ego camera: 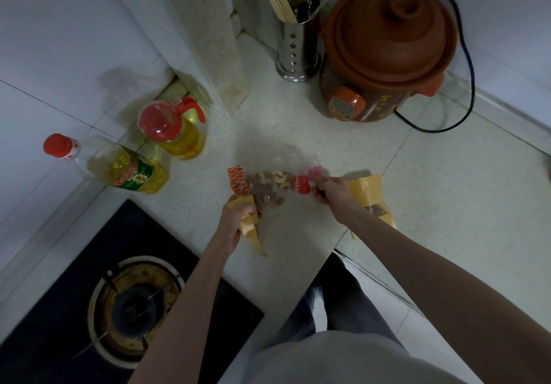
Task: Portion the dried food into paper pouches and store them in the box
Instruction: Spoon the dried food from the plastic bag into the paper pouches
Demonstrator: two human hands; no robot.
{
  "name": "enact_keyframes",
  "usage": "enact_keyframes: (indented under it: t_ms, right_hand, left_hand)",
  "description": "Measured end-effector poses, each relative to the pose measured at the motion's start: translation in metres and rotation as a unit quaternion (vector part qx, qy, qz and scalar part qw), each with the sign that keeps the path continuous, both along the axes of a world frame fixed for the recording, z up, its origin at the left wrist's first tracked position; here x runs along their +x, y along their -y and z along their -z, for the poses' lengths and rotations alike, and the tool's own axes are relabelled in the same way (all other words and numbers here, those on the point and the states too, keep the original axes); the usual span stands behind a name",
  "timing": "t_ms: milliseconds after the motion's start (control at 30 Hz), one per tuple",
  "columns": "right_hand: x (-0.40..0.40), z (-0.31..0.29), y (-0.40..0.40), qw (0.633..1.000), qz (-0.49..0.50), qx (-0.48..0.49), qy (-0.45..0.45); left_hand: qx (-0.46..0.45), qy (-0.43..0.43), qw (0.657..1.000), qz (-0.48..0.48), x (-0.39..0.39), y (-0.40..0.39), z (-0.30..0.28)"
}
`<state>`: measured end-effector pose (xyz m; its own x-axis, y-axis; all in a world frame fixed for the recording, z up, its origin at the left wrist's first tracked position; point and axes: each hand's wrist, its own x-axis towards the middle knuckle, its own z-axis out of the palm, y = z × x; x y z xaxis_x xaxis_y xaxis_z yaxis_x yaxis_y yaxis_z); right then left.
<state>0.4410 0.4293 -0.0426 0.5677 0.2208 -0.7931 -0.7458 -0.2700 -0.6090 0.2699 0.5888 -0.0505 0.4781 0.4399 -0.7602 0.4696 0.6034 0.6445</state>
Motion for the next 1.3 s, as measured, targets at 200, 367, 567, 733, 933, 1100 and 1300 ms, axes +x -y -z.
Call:
enact_keyframes:
  t_ms: [200, 367, 567, 733, 933, 1100, 1300]
  right_hand:
    - [0.009, 0.004, 0.014, 0.997, -0.024, -0.070, 0.026]
    - [0.017, 0.002, 0.020, 0.995, -0.019, -0.089, 0.044]
    - [0.030, -0.007, 0.034, 0.992, -0.027, -0.093, 0.079]
    - [0.045, -0.015, 0.052, 0.992, -0.002, -0.100, 0.080]
    - [0.056, -0.047, 0.068, 0.991, -0.006, -0.089, 0.099]
    - [0.059, -0.107, 0.063, 0.984, -0.066, -0.023, 0.166]
    - [0.050, -0.197, 0.050, 0.951, -0.189, 0.071, 0.233]
  left_hand:
    - [0.002, -0.039, 0.999, -0.023, 0.002, 0.000, 0.000]
    - [0.007, -0.051, 0.999, -0.019, 0.003, 0.001, -0.003]
    - [0.006, -0.057, 0.998, -0.021, 0.002, -0.001, -0.005]
    - [0.006, -0.055, 0.998, -0.037, -0.002, -0.003, -0.007]
    - [0.079, -0.084, 0.993, -0.022, 0.002, 0.000, -0.022]
    - [0.303, -0.050, 0.952, -0.008, 0.002, 0.020, -0.054]
    - [0.419, 0.111, 0.896, 0.096, 0.026, 0.042, -0.117]
